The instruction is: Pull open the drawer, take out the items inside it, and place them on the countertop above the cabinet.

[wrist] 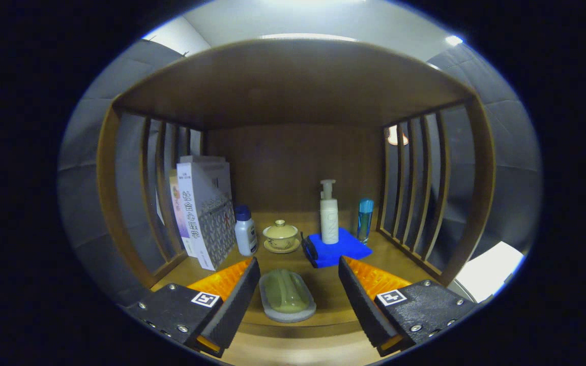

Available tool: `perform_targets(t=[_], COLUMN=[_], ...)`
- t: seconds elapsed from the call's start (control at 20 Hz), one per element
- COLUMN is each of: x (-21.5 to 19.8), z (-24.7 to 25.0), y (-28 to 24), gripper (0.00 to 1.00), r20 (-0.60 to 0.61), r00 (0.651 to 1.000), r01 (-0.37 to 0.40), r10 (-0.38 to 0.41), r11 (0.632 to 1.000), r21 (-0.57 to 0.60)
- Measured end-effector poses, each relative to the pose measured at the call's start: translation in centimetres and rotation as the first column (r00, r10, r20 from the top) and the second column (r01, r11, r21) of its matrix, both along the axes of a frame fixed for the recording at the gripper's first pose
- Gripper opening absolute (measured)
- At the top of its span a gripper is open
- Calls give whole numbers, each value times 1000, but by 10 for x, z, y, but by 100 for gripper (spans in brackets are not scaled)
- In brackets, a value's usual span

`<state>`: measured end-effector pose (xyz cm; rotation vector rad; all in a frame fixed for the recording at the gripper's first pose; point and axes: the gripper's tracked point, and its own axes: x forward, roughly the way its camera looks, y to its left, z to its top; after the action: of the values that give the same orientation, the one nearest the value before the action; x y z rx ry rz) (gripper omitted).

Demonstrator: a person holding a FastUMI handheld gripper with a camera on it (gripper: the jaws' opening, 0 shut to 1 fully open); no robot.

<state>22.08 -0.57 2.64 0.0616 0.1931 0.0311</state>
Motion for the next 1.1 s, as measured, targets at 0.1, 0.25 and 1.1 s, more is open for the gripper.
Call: perform_targets(t=[0.1,0.25,1.1], x=[-20,-43,-144], z=[3,2,-61], y=[0,9,11], gripper=[96,96,96], r20=[28,53,122], r00=[1000,999,992], r01=[1,-14,-11], r10=[-1,15,12], r11=[1000,1000,1000], r21=[-13,-19,-14])
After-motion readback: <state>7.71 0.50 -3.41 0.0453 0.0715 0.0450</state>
